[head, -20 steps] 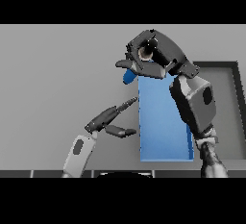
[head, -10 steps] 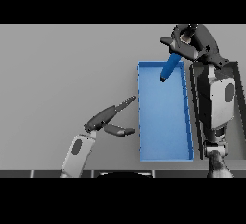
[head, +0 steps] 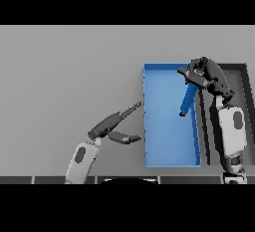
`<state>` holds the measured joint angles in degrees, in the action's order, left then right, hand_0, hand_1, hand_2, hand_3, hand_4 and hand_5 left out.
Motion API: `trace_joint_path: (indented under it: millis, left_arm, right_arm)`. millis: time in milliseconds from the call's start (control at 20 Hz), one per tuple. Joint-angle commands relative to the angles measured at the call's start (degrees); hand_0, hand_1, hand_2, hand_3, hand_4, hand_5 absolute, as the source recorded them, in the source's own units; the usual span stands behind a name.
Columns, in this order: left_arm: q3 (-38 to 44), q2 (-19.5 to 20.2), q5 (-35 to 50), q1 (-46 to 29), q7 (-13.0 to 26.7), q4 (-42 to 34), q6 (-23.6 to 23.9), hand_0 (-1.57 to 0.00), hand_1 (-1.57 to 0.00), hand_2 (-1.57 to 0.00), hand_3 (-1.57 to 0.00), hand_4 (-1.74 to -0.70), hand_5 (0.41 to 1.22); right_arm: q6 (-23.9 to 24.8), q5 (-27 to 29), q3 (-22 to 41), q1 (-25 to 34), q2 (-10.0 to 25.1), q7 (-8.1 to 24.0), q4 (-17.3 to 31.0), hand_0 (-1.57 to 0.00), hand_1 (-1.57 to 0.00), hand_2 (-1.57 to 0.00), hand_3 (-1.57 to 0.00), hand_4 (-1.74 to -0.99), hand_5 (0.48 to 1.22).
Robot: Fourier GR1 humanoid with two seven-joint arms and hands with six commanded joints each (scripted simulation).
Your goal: Pick up the blue pipe and place it into the blue bin.
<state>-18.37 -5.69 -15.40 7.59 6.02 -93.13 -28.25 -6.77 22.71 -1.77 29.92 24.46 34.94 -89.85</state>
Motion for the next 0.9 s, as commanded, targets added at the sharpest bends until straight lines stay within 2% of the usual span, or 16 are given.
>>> trace_joint_path:
  millis: [0,50,100,150,250,300,350,400,450,500,550,600,650,750,850]
  left_arm:
    - [-0.1,-0.3,0.1,0.0,0.1,0.1,0.1,0.00,0.00,0.00,0.00,-0.88,0.425]
    - [0.4,0.3,0.4,0.1,-0.3,0.1,-0.2,0.00,0.00,0.00,0.00,-0.89,0.423]
    - [0.5,0.2,0.3,0.4,0.1,0.4,-0.2,0.00,0.00,0.00,0.00,-0.89,0.422]
    - [0.4,0.2,0.1,0.6,0.8,0.5,0.0,0.00,0.00,0.00,0.00,-0.89,0.420]
    - [-0.3,0.5,-0.3,-0.2,-0.9,-0.1,-0.1,0.00,0.00,0.00,0.00,-0.88,0.420]
    - [-0.3,0.5,-0.2,-0.1,-0.6,-0.5,-0.2,0.00,0.00,0.00,0.00,-0.88,0.421]
    - [0.1,1.2,-0.1,-0.3,-0.7,-0.2,-0.4,0.00,0.00,0.00,0.00,-0.88,0.421]
    - [0.1,1.1,-0.2,-0.3,-0.6,-0.4,-0.2,0.00,0.00,0.00,0.00,-0.88,0.421]
    - [0.0,1.0,-0.1,-0.3,-0.3,-0.1,-0.5,0.00,0.00,0.00,0.00,-0.88,0.422]
    - [0.0,0.6,-0.4,0.4,0.2,0.1,-0.1,0.00,0.00,0.00,0.00,-0.88,0.422]
    - [0.1,0.7,-0.2,0.3,0.1,-0.1,-0.3,0.00,0.00,0.00,0.00,-0.88,0.425]
    - [-0.1,0.8,-0.2,-0.2,-0.2,-0.4,-0.3,0.00,0.00,0.00,0.00,-0.88,0.427]
    - [0.0,0.7,-0.2,-0.1,0.1,-0.5,-0.1,0.00,0.00,0.00,0.00,-0.88,0.428]
    - [-0.4,0.2,-0.1,-0.6,0.2,-0.4,-0.1,0.00,0.00,0.00,0.00,-0.88,0.429]
    - [-0.5,0.4,0.3,-1.1,0.3,-1.3,-0.4,0.00,0.00,0.00,0.00,-0.89,0.428]
  right_arm:
    - [3.3,0.3,2.8,-1.1,2.1,0.0,0.0,-1.57,-1.57,-1.57,-1.57,-1.741,1.221]
    - [6.4,0.9,5.6,-2.6,3.7,0.0,-0.4,-1.57,-1.57,-1.57,-1.51,-1.741,1.221]
    - [7.3,1.2,6.7,-3.7,4.7,0.0,-0.3,-1.57,-1.57,-1.57,-1.52,-1.741,1.221]
    - [10.5,3.0,9.2,-3.5,7.0,0.0,0.6,-1.57,-1.57,-1.57,-1.26,-1.741,1.221]
    - [15.9,6.3,15.3,-5.1,11.7,0.0,0.6,-1.57,-1.57,-1.57,-1.02,-1.741,1.221]
    - [18.7,7.7,18.3,-5.0,13.1,0.0,1.0,-1.57,-1.57,-1.57,-0.91,-1.741,1.221]
    - [21.9,9.7,21.9,-4.6,15.3,0.0,2.3,-1.57,-1.55,-1.57,-0.85,-1.741,1.221]
    - [24.6,12.7,25.6,-3.7,17.6,0.0,3.2,-1.46,-1.34,-1.34,-0.79,-1.678,1.221]
    - [27.1,15.6,29.8,-1.7,19.6,-0.1,4.5,-1.17,-1.07,-1.07,-0.63,-1.592,1.221]
    - [29.4,19.6,34.3,0.3,22.8,0.0,4.7,-0.94,-0.85,-0.86,-0.50,-1.503,1.221]
    - [30.1,21.8,37.4,1.8,24.5,0.0,5.2,-0.75,-0.68,-0.68,-0.40,-1.413,1.221]
    - [29.5,23.9,40.7,3.7,26.6,0.0,5.7,-0.60,-0.55,-0.55,-0.32,-1.337,1.221]
    - [28.6,24.8,42.8,4.9,27.7,0.0,6.0,-0.48,-0.44,-0.44,-0.26,-1.275,1.186]
    - [26.0,25.6,48.8,8.8,30.2,-0.4,6.3,-0.31,-0.28,-0.28,-0.16,-1.175,1.084]
    - [22.3,24.0,51.4,10.4,31.5,-1.6,6.0,-0.20,-0.18,-0.18,-0.10,-1.110,0.979]
